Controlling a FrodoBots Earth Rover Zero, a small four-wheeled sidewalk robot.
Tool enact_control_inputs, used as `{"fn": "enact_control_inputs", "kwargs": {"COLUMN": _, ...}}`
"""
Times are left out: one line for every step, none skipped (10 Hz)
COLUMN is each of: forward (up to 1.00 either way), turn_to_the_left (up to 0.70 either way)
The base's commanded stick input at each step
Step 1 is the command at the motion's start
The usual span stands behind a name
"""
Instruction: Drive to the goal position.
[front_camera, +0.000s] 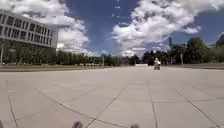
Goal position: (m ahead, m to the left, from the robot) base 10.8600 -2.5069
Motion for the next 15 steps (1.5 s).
{"fn": "enact_control_inputs", "kwargs": {"forward": 0.06, "turn_to_the_left": 0.0}}
{"fn": "enact_control_inputs", "kwargs": {"forward": 0.06, "turn_to_the_left": 0.0}}
{"fn": "enact_control_inputs", "kwargs": {"forward": 0.06, "turn_to_the_left": 0.0}}
{"fn": "enact_control_inputs", "kwargs": {"forward": 0.06, "turn_to_the_left": 0.0}}
{"fn": "enact_control_inputs", "kwargs": {"forward": 0.06, "turn_to_the_left": 0.0}}
{"fn": "enact_control_inputs", "kwargs": {"forward": 0.06, "turn_to_the_left": 0.0}}
{"fn": "enact_control_inputs", "kwargs": {"forward": 0.06, "turn_to_the_left": 0.0}}
{"fn": "enact_control_inputs", "kwargs": {"forward": 0.06, "turn_to_the_left": 0.0}}
{"fn": "enact_control_inputs", "kwargs": {"forward": 0.06, "turn_to_the_left": 0.0}}
{"fn": "enact_control_inputs", "kwargs": {"forward": 0.06, "turn_to_the_left": 0.0}}
{"fn": "enact_control_inputs", "kwargs": {"forward": 0.06, "turn_to_the_left": 0.0}}
{"fn": "enact_control_inputs", "kwargs": {"forward": 0.06, "turn_to_the_left": 0.0}}
{"fn": "enact_control_inputs", "kwargs": {"forward": 0.06, "turn_to_the_left": 0.0}}
{"fn": "enact_control_inputs", "kwargs": {"forward": 0.06, "turn_to_the_left": 0.0}}
{"fn": "enact_control_inputs", "kwargs": {"forward": 0.06, "turn_to_the_left": 0.0}}
